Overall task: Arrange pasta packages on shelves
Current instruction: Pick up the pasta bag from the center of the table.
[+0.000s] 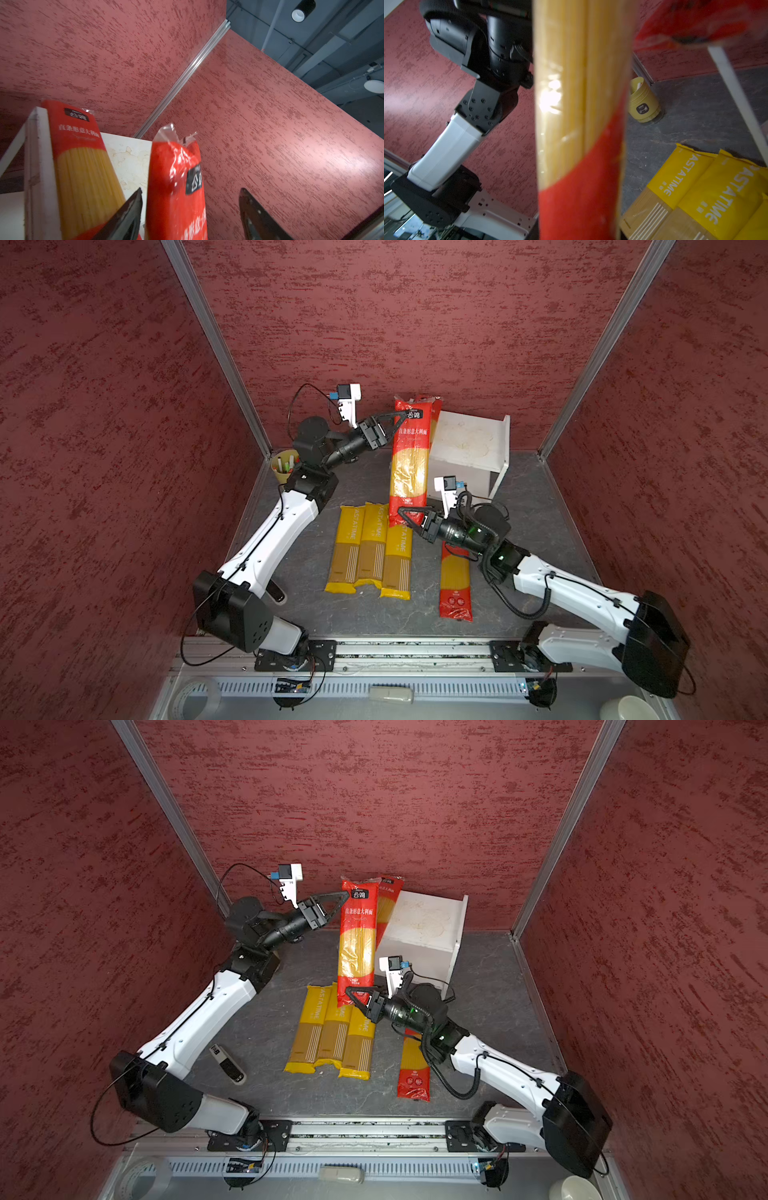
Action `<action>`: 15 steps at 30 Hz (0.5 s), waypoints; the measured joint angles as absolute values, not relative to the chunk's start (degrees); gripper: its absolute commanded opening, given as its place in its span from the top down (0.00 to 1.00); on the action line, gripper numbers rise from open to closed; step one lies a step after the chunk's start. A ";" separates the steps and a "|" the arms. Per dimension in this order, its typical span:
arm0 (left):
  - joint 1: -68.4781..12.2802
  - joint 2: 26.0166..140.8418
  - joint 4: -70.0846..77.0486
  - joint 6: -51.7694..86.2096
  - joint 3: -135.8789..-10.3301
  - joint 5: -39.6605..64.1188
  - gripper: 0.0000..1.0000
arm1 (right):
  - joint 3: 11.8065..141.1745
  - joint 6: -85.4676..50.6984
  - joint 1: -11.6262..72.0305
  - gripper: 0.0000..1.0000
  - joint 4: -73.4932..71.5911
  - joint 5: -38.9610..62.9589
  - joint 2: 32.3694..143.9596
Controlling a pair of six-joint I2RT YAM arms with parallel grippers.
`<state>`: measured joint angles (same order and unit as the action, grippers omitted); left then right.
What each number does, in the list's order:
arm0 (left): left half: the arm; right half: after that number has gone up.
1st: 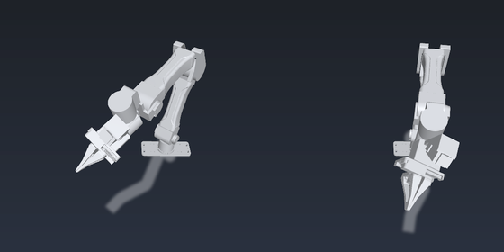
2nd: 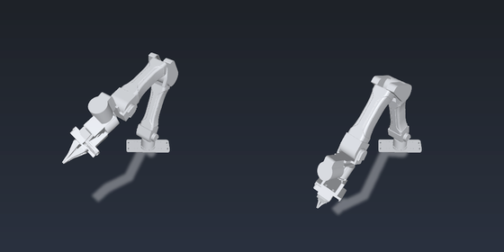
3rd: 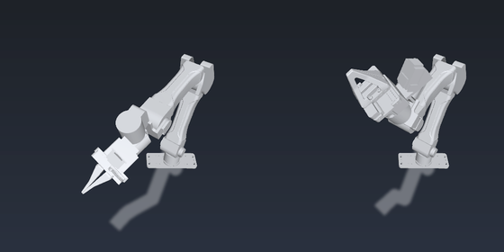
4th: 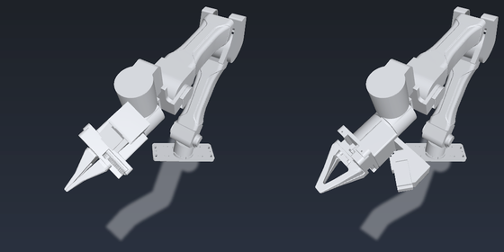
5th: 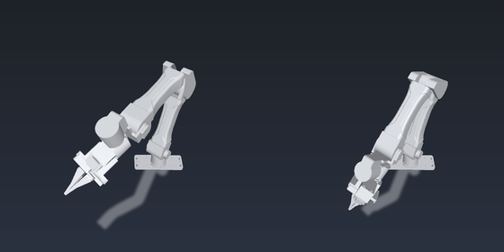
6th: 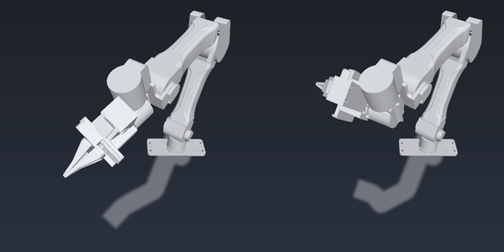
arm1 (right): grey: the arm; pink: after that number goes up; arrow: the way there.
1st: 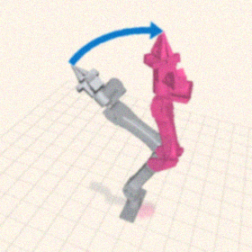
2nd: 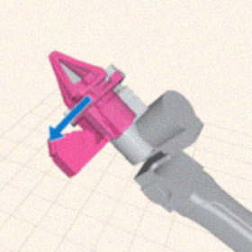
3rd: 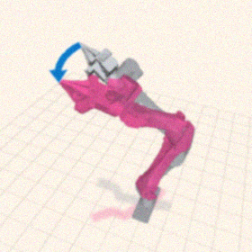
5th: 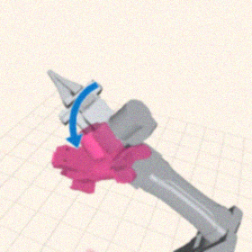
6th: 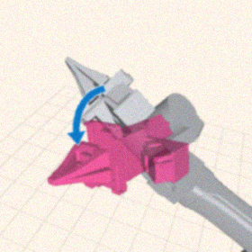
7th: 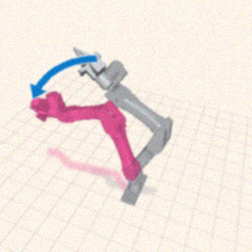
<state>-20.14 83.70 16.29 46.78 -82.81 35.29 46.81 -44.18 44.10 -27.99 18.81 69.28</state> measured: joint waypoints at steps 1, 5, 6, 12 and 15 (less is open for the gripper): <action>-19.55 83.35 15.97 46.87 -82.17 34.63 0.21 | 48.53 -44.77 43.35 0.93 -25.89 18.28 69.30; -17.76 80.68 13.37 46.83 -78.08 32.47 0.20 | 56.45 -46.83 40.36 0.94 -16.19 16.05 69.34; -17.52 80.01 12.78 46.68 -77.25 31.99 0.20 | 58.35 -47.27 39.64 0.94 -14.04 15.79 69.38; -18.94 74.11 10.09 45.23 -70.61 28.97 0.20 | 72.69 -51.09 32.75 0.94 0.03 16.03 72.20; -21.39 71.70 8.93 44.01 -67.00 26.83 0.20 | 77.87 -52.58 28.97 0.92 5.32 16.56 74.48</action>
<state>-21.39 71.70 8.93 44.01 -67.00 26.83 77.87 -52.58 28.97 5.32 16.56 74.48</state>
